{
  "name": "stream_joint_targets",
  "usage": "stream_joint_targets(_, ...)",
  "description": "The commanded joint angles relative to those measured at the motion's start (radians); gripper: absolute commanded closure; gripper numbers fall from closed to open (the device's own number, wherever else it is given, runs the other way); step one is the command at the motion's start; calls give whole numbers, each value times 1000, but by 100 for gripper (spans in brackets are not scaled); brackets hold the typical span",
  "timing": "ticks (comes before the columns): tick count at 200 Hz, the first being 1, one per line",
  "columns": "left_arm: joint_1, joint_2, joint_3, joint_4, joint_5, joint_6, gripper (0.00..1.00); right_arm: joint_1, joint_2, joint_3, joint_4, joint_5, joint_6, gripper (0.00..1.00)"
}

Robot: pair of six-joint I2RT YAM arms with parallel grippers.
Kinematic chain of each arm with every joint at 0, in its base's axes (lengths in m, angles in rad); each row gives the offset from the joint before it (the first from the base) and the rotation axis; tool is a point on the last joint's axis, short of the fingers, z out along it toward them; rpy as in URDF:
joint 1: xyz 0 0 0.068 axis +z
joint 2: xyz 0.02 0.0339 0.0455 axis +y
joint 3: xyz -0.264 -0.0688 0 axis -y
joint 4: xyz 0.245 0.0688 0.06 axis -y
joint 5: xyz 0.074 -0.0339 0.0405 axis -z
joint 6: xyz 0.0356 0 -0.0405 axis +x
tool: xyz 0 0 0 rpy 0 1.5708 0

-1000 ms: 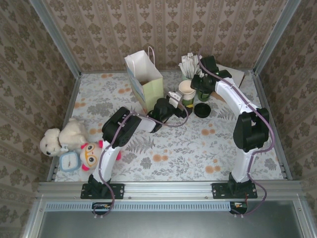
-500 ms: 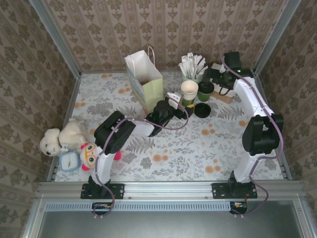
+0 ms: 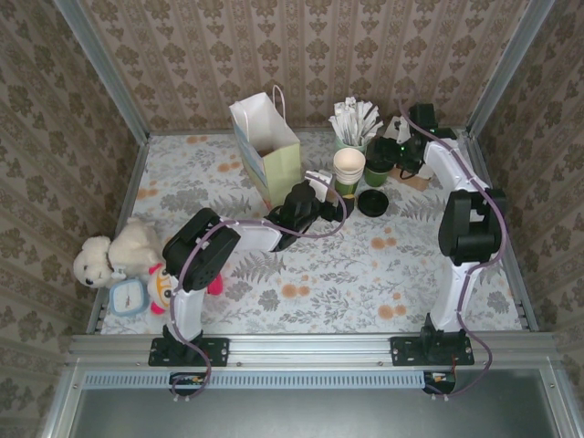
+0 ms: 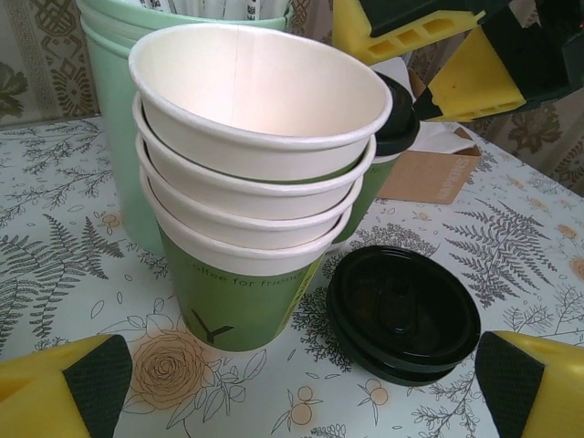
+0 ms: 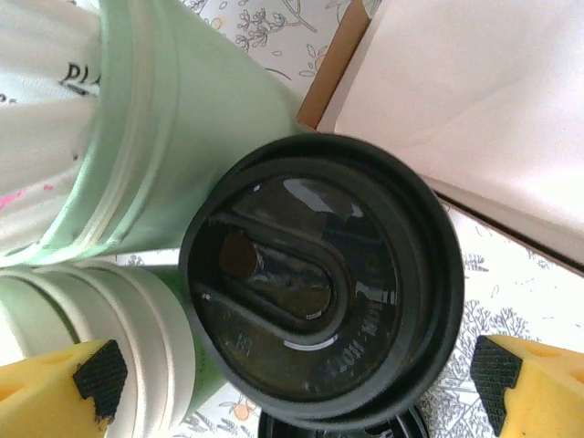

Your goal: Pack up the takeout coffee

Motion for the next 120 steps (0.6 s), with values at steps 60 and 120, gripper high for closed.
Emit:
stream_joint_targets(60, -1, -13, 9, -56, -29, -6, 0, 19, 101, 100, -20, 25, -8, 1)
stream_joint_targets(120, -6, -38, 5, -61, -23, 6, 0, 19, 76, 82, -63, 109, -11, 26)
